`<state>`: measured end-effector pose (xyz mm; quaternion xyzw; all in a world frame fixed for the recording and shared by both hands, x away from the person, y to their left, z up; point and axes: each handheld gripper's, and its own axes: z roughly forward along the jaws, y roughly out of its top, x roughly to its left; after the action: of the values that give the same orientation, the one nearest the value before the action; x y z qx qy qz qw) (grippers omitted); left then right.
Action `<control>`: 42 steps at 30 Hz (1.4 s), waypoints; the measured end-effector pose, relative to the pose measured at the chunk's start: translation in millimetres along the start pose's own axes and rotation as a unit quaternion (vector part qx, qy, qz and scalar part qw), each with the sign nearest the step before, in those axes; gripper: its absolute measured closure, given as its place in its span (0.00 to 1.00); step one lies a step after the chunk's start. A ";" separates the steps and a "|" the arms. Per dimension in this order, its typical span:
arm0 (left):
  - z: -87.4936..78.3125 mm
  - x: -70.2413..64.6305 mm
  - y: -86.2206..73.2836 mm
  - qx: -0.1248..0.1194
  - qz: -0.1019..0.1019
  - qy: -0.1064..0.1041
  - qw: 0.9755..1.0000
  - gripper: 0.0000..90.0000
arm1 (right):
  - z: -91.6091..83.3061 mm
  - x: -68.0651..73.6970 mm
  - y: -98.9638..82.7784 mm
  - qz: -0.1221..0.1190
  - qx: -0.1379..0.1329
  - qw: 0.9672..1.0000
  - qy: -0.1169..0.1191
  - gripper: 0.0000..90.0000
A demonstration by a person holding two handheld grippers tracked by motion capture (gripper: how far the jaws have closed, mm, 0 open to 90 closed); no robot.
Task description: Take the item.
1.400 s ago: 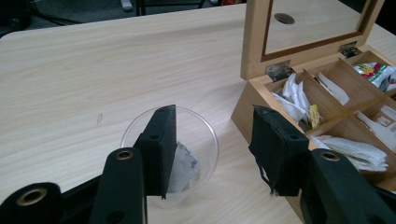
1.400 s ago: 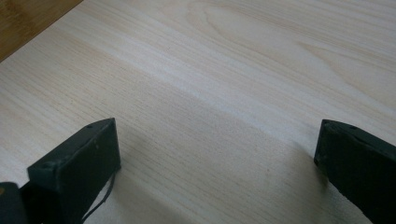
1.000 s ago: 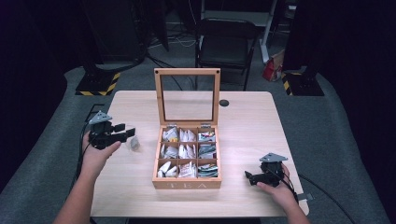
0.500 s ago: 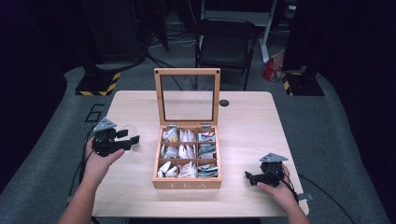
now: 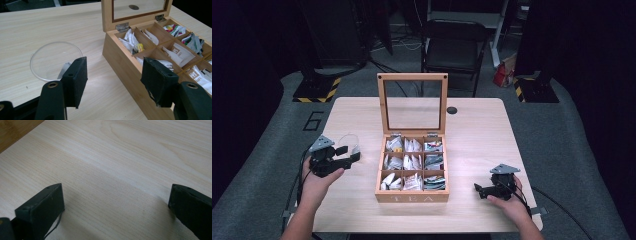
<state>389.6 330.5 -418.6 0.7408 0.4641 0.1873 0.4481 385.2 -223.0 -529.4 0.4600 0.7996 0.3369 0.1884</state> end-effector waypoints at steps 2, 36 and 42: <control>0.8 -0.5 -3.4 0.002 0.002 0.004 1.000 0.42 | 0.4 0.6 0.1 0.004 -0.001 1.000 -0.001 0.00; 6.7 16.6 -62.5 0.024 0.013 0.009 1.000 0.41 | -0.7 0.1 -0.5 -0.001 0.002 1.000 0.003 0.00; 13.5 24.2 -71.6 0.044 0.010 0.017 0.999 0.41 | -0.7 0.1 -0.5 -0.001 0.002 1.000 0.003 0.00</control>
<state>373.9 356.6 -489.0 0.7608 0.4722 0.1842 0.4054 384.4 -223.3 -529.3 0.4584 0.8015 0.3363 0.1852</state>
